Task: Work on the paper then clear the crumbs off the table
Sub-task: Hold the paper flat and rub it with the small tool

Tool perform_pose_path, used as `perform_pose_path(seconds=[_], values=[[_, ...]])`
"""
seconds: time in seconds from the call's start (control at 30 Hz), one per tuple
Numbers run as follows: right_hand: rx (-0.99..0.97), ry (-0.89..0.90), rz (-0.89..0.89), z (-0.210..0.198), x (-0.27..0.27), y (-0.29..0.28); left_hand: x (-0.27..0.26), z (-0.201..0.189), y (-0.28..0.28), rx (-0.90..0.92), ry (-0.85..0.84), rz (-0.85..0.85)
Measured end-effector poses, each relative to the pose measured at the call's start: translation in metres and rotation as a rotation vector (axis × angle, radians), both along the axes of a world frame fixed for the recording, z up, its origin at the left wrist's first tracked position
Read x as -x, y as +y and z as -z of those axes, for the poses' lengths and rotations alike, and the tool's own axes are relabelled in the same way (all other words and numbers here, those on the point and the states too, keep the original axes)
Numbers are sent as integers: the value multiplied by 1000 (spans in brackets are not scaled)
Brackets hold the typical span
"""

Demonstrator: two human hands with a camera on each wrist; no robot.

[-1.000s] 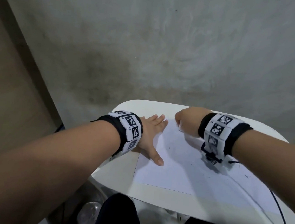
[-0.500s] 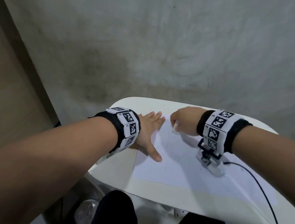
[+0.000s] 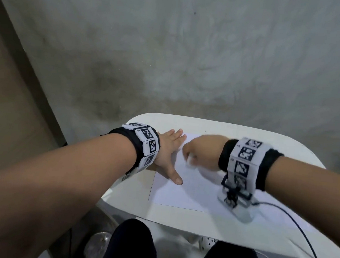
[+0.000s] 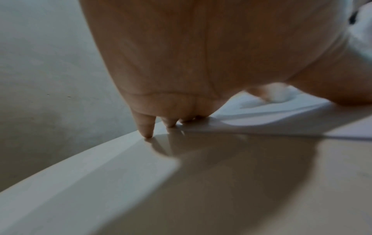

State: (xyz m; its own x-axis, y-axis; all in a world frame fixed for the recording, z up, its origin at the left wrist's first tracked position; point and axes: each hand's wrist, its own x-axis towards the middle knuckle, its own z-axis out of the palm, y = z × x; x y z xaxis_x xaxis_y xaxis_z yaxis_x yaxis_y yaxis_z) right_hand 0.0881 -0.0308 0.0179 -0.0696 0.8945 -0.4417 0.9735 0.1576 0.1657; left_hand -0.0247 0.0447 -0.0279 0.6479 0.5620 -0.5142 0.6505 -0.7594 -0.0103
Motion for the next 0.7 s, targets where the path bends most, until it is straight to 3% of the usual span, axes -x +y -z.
perform_pose_path(seconds=[0.07, 0.2, 0.33, 0.4, 0.5, 0.6, 0.7], values=[[-88, -66, 64, -5, -11, 3, 0, -2, 0, 7, 13, -9], [66, 0, -45, 6, 9, -11, 1, 1, 0, 12, -6, -16], [-84, -37, 36, -5, -8, -3, -1, -1, 0, 6, 16, -19], [-66, -96, -39, -2, 2, -8, -1, -1, -2, -5, 12, -15], [33, -22, -137, 7, 12, -17, -2, 0, -4, -25, 9, 0], [-78, -128, -23, 1, -1, -3, -1, -2, -4, -17, 4, -10], [-47, -188, -120, 7, 12, -13, -1, -1, -4, -19, 2, -1]])
